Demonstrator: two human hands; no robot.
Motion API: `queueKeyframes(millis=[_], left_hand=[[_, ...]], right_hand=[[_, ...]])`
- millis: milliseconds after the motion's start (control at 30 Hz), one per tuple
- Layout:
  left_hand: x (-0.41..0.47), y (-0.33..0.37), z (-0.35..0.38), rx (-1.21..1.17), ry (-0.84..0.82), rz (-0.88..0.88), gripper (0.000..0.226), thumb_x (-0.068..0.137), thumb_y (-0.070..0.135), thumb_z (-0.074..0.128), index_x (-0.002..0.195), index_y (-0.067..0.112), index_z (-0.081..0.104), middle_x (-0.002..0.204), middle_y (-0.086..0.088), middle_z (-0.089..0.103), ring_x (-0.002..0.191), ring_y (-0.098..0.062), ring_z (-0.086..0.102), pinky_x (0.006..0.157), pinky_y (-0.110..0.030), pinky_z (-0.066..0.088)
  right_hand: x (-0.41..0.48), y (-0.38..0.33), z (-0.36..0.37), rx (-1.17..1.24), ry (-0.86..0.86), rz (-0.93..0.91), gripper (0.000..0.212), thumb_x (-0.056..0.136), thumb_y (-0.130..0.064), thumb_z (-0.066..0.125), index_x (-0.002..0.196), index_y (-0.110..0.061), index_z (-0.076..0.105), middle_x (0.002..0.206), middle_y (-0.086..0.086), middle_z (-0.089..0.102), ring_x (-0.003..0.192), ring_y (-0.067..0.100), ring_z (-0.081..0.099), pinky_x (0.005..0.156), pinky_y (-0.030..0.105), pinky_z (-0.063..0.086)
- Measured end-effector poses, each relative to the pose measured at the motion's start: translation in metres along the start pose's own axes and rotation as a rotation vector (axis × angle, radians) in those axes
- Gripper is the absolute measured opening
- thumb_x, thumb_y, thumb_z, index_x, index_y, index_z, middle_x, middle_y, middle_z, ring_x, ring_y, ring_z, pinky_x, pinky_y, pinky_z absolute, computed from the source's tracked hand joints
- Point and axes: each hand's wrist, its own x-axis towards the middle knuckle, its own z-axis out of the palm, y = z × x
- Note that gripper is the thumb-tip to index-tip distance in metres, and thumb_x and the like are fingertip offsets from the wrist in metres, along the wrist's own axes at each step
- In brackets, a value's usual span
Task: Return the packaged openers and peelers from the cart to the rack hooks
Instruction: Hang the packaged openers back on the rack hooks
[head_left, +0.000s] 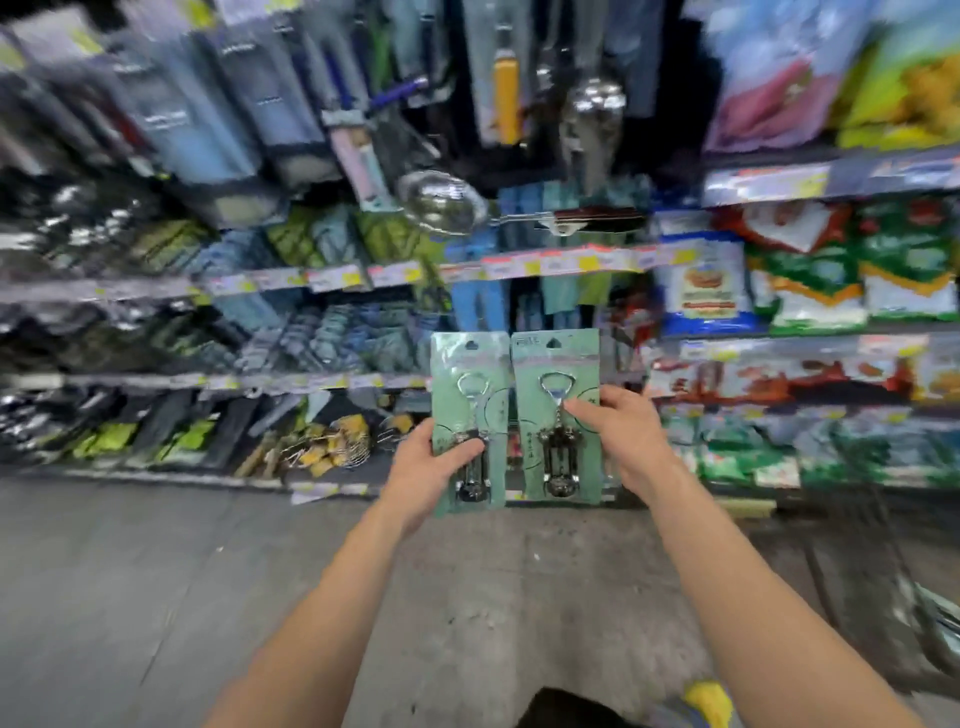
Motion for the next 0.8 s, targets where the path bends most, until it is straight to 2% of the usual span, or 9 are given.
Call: queueKeyframes(millis=[67,100,200,333,433,533,633,733,800], left_hand=[[-0.005,-0.011,-0.053,-0.016,0.042,-0.002,0.031,0.086,0.016,0.085,0.110,0.031,0.072,0.109,0.009,0.081,0.105,-0.014,0.076,0.101,-0.040,0.058],[-0.007,-0.016,-0.076,-0.022,0.069,-0.002,0.031,0.086,0.015,0.085,0.111,0.029,0.073,0.110,0.008,0.081,0.106,-0.016,0.076,0.101,-0.042,0.057],[-0.007,-0.033,-0.133,-0.025,0.097,0.001,0.032,0.087,0.011,0.083,0.116,0.022,0.074,0.113,0.004,0.080,0.109,-0.019,0.075,0.100,-0.043,0.058],[0.006,-0.051,-0.184,-0.047,0.085,-0.010,0.033,0.088,0.007,0.081,0.114,0.025,0.073,0.112,0.008,0.081,0.107,-0.013,0.075,0.094,-0.031,0.059],[0.025,-0.063,-0.203,-0.082,0.129,-0.048,0.035,0.087,0.002,0.081,0.109,0.028,0.072,0.104,0.013,0.081,0.098,-0.006,0.076,0.083,-0.021,0.059],[0.048,-0.077,-0.217,-0.070,0.186,-0.085,0.036,0.085,0.005,0.083,0.115,0.022,0.072,0.109,0.008,0.081,0.103,-0.011,0.076,0.092,-0.031,0.060],[0.077,-0.084,-0.235,-0.057,0.180,-0.126,0.037,0.084,0.007,0.085,0.118,0.017,0.072,0.110,0.006,0.081,0.105,-0.015,0.077,0.094,-0.033,0.060],[0.107,-0.086,-0.255,-0.029,0.176,-0.147,0.033,0.085,0.008,0.084,0.114,0.019,0.073,0.106,0.008,0.081,0.102,-0.012,0.077,0.085,-0.024,0.060],[0.124,-0.088,-0.268,-0.017,0.159,-0.166,0.032,0.085,0.007,0.084,0.109,0.025,0.073,0.102,0.012,0.081,0.097,-0.008,0.077,0.080,-0.018,0.059]], right_hand=[[-0.005,-0.001,0.049,-0.025,-0.028,-0.010,0.014,0.086,-0.009,0.078,0.099,-0.009,0.077,0.088,-0.001,0.078,0.076,0.010,0.069,0.065,0.017,0.054],[-0.006,0.000,0.070,-0.046,-0.030,-0.007,0.012,0.085,-0.009,0.078,0.097,-0.010,0.078,0.088,-0.001,0.078,0.075,0.009,0.070,0.067,0.019,0.055],[-0.005,0.009,0.122,-0.101,-0.043,0.004,0.009,0.082,-0.010,0.081,0.091,-0.010,0.078,0.093,0.005,0.080,0.082,0.017,0.070,0.085,0.039,0.058],[0.010,0.021,0.174,-0.183,-0.095,0.052,0.012,0.082,-0.009,0.080,0.094,-0.011,0.078,0.093,0.002,0.080,0.091,0.022,0.075,0.090,0.046,0.059],[0.033,0.031,0.206,-0.204,-0.154,0.086,0.014,0.085,-0.004,0.076,0.095,-0.015,0.077,0.100,0.004,0.080,0.093,0.022,0.075,0.093,0.044,0.059],[0.062,0.041,0.239,-0.240,-0.186,0.100,0.009,0.085,-0.010,0.078,0.090,-0.017,0.076,0.099,0.005,0.080,0.093,0.024,0.075,0.092,0.044,0.057],[0.092,0.046,0.273,-0.228,-0.210,0.136,0.014,0.087,-0.006,0.075,0.094,-0.018,0.076,0.102,0.005,0.079,0.084,0.016,0.073,0.082,0.031,0.060],[0.117,0.050,0.304,-0.219,-0.209,0.158,0.023,0.089,0.000,0.071,0.110,-0.008,0.075,0.107,0.007,0.076,0.080,0.011,0.071,0.072,0.017,0.058],[0.131,0.053,0.319,-0.232,-0.188,0.164,0.026,0.089,-0.002,0.072,0.114,-0.006,0.074,0.106,0.007,0.076,0.083,0.013,0.070,0.077,0.020,0.058]])
